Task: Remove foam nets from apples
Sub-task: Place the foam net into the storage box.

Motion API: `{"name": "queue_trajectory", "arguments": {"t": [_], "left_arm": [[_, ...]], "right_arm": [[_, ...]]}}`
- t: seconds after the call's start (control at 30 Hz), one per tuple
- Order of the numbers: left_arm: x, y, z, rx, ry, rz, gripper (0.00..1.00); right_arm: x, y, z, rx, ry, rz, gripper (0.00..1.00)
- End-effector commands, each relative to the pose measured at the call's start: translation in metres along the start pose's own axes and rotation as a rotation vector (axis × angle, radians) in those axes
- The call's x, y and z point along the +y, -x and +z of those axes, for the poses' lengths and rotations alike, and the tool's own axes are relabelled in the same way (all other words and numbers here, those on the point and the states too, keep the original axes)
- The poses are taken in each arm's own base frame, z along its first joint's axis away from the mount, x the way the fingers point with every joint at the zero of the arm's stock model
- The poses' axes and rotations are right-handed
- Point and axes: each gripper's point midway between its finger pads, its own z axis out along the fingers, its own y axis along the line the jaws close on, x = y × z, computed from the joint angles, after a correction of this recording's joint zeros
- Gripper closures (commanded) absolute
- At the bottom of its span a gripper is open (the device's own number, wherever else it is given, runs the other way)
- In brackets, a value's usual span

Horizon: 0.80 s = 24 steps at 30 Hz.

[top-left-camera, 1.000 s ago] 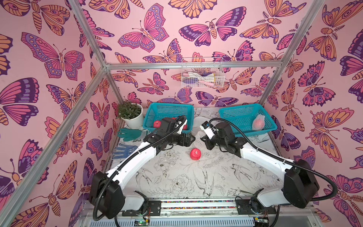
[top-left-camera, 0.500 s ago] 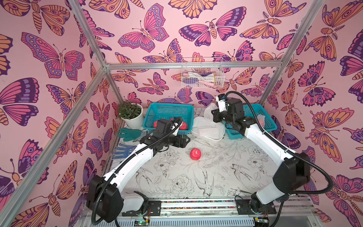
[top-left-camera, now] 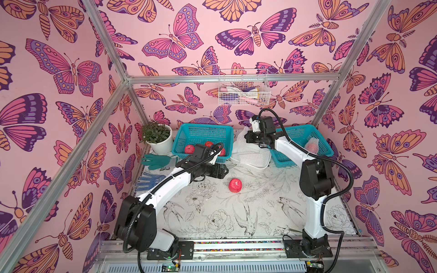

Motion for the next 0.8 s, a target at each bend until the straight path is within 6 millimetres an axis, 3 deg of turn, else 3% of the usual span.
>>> {"name": "queue_trajectory", "arguments": {"t": [0.0,0.43,0.6,0.77], "left_arm": [[0.008,-0.003,0.003,0.012,0.009,-0.003,0.17],[0.01,-0.005,0.014,0.04,-0.013,-0.019,0.18],[0.008,-0.003,0.013,0.033,-0.02,-0.027,0.19],[0.007,-0.003,0.012,0.032,-0.026,-0.031,0.19]], "right_arm": [[0.019,0.005,0.005,0.001,0.111,0.06,1.0],[-0.014,-0.037,0.039,0.133,0.079,0.117,0.96],[-0.032,-0.044,0.035,0.142,-0.026,0.115,0.94],[-0.044,-0.042,0.025,0.166,-0.121,0.083,0.7]]}}
